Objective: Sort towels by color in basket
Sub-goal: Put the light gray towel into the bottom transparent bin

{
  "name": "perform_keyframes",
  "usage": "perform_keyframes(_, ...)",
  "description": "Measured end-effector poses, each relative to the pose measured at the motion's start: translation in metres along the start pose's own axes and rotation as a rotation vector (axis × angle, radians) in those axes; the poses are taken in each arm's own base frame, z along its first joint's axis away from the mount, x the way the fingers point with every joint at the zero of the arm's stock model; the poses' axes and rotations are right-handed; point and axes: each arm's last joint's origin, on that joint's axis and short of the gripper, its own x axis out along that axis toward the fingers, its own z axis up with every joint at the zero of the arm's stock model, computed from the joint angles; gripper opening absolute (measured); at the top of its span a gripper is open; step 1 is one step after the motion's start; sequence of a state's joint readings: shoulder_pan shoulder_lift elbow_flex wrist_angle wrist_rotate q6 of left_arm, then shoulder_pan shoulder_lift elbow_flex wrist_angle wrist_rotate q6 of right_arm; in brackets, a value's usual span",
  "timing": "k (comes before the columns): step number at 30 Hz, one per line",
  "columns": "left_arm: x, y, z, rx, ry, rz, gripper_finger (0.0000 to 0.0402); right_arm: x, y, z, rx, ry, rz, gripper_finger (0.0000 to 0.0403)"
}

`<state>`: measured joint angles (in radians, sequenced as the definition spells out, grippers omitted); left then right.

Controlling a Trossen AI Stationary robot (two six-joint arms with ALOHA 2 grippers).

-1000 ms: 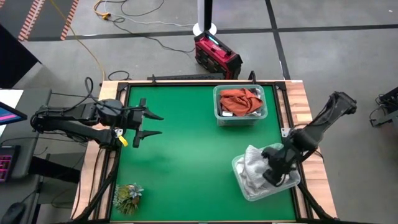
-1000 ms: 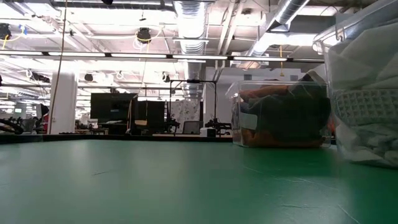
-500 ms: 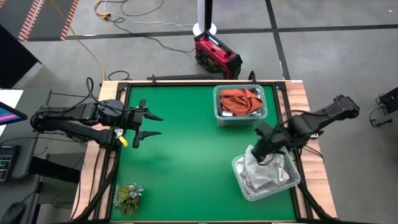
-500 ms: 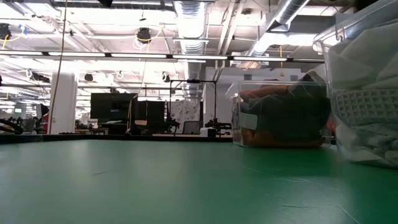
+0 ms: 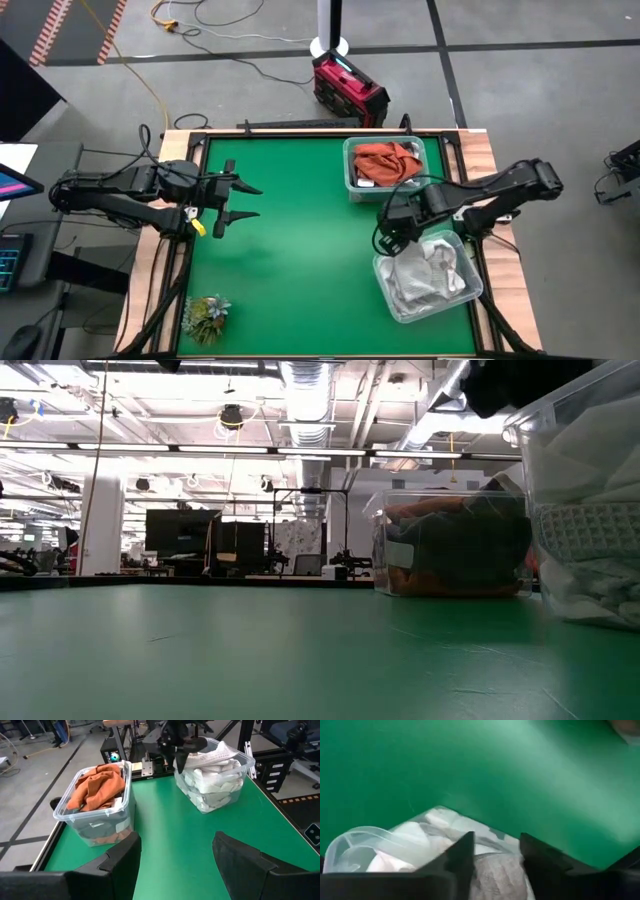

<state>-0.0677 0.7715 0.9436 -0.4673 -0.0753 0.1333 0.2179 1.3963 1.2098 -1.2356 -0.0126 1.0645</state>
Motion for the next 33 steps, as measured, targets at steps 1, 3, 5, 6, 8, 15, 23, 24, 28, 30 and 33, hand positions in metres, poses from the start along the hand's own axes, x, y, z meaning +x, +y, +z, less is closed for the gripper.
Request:
perform_keyframes(1, 0.0, 0.0, 0.0, 0.0, 0.0, 0.0, 0.0235, -0.001, 0.001, -0.001, -0.002, 0.001, 0.012, 0.0143)
perform_keyframes(3, 0.0, 0.0, 0.0, 0.001, -0.001, 0.0, 0.0235, -0.005, 0.0, -0.002, -0.002, -0.003, 0.043, 0.0089)
perform_keyframes(5, 0.0, 0.0, 0.0, 0.013, -0.001, 0.001, 0.0235, -0.011, -0.002, -0.005, -0.009, -0.019, 0.076, 0.0034)
perform_keyframes(6, 0.0, 0.0, 0.0, 0.018, -0.001, 0.002, 0.0235, -0.014, -0.002, -0.007, -0.013, -0.027, 0.092, 0.0023)
perform_keyframes(8, 0.0, 0.0, 0.0, 0.019, -0.001, 0.012, 0.0235, -0.019, -0.004, -0.01, -0.008, -0.036, 0.118, 0.0022)
perform_keyframes(15, 0.0, 0.001, 0.001, 0.013, -0.004, 0.02, 0.0235, -0.044, -0.006, -0.043, -0.102, -0.006, 0.188, 0.0022)
perform_keyframes(23, 0.0, 0.001, 0.0, 0.005, 0.0, 0.02, 0.0235, -0.006, 0.006, -0.101, -0.072, -0.01, 0.06, 0.0021)
perform_keyframes(24, 0.0, 0.001, 0.0, 0.003, -0.002, 0.02, 0.0235, 0.001, 0.006, -0.107, -0.03, -0.005, 0.051, 0.0021)
perform_keyframes(28, 0.0, 0.001, 0.001, 0.002, -0.01, 0.021, 0.0235, 0.035, 0.009, -0.122, 0.16, 0.002, 0.029, 0.0021)
perform_keyframes(30, 0.0, 0.001, 0.001, 0.002, -0.01, 0.021, 0.0235, 0.053, 0.011, -0.125, 0.198, -0.002, -0.003, 0.0021)
perform_keyframes(33, 0.0, 0.001, 0.001, 0.002, -0.01, 0.021, 0.0235, 0.071, 0.013, -0.124, 0.215, -0.013, -0.066, 0.0035)
